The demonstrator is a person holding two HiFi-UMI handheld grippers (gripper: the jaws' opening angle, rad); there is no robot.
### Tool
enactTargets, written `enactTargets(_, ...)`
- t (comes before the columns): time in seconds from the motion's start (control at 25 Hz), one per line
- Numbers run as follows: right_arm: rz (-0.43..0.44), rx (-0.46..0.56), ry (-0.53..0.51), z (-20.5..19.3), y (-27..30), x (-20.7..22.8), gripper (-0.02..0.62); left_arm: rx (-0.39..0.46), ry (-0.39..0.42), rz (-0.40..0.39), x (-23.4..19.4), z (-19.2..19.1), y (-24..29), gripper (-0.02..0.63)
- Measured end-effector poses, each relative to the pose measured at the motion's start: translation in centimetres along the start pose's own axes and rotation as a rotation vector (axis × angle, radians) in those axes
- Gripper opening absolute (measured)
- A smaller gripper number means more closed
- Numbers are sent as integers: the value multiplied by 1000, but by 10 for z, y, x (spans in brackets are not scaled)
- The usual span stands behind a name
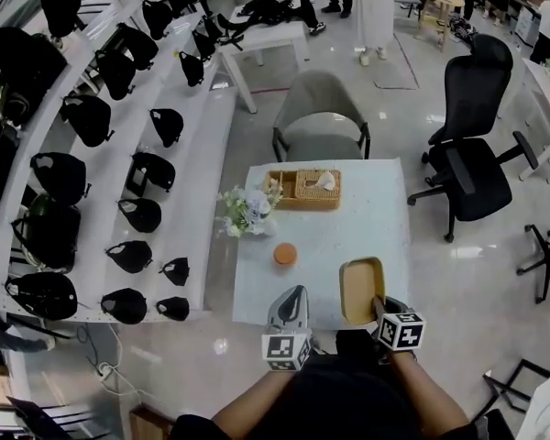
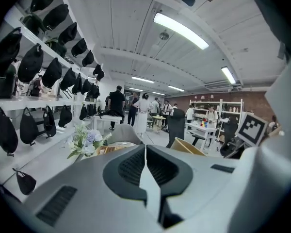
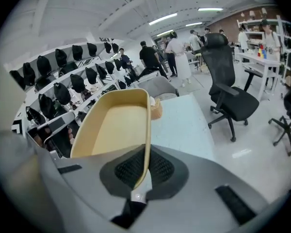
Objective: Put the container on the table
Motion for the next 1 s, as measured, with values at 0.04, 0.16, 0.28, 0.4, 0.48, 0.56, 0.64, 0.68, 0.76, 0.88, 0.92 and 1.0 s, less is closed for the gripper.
enactTargets(0.04,2,5,-25,5,2,3,0,5,5,22,2,1,2,15)
enactTargets(0.16,31,-18,-68,16,12,12,0,16,22,82,8,3,7,14)
enactTargets(0.28,69,-49,-87,23,25,19,0,10,7,117,14,2,11,14)
enactTargets(0.4,93,-61,-99,31,40,23,0,13,-34,164,17,5,12,14)
enactTargets(0.48,114,-76,-94,34,54,21,0,25,-42,189,16,8,11,14)
enactTargets(0.56,126,-92,-89,38,70,16,0,35,-44,211,11,10,13,14)
enactTargets(0.64,121,-100,-92,44,88,12,0,41,-48,232,3,12,17,14)
enactTargets(0.68,116,-103,-93,48,98,10,0,45,-50,239,-3,13,21,15)
enactTargets(0.76,106,-111,-94,56,122,7,0,55,-56,245,-14,13,30,14)
enactTargets(0.88,71,-131,-100,67,155,6,0,55,-71,230,-28,11,46,14)
enactTargets(0.92,57,-139,-104,70,166,6,0,50,-74,220,-33,9,51,14)
enactTargets(1.0,33,-151,-108,76,188,5,0,38,-74,195,-42,6,62,14)
Point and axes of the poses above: the fingertips, and each gripper's own axes: y forward along the fingers, x to its right, z out of its top, the point moved 7 cm from there along -y, backward along the fingers, and after that the axes turned 11 degrees about z, right-handed, at the moved point
